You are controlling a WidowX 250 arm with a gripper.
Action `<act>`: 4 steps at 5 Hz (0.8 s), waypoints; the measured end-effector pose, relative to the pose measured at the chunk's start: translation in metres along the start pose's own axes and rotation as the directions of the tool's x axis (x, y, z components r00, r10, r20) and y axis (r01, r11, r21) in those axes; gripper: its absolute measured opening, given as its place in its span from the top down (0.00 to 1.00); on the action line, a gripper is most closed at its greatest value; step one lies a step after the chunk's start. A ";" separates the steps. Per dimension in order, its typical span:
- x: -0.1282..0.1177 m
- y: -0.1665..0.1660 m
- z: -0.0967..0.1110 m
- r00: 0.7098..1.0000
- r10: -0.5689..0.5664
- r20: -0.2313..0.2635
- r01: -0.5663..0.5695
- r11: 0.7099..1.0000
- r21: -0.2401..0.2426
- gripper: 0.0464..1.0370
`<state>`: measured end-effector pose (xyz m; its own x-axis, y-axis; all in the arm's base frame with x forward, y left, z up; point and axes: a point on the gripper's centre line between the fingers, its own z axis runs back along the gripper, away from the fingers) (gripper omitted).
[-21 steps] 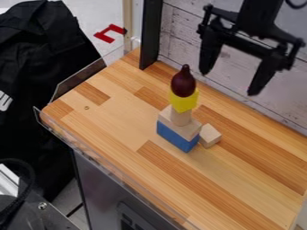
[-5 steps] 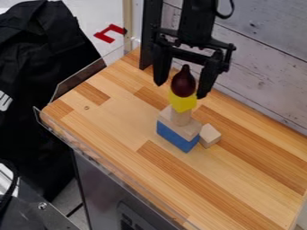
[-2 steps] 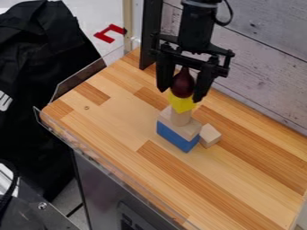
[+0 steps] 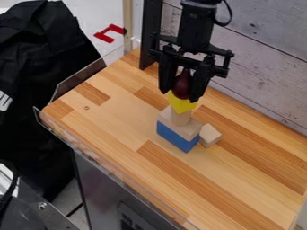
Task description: Put the brown cheese down to the desk
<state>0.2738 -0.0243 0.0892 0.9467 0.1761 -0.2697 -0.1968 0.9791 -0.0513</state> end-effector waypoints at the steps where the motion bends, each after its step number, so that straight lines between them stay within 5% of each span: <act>1: -0.002 0.000 0.000 1.000 -0.005 -0.014 0.005 1.000 0.003 0.46; 4: -0.012 -0.027 0.040 0.994 -0.093 0.064 0.091 0.995 0.028 0.46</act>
<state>0.2775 -0.0484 0.1328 0.9752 0.0908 -0.2019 -0.1026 0.9935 -0.0489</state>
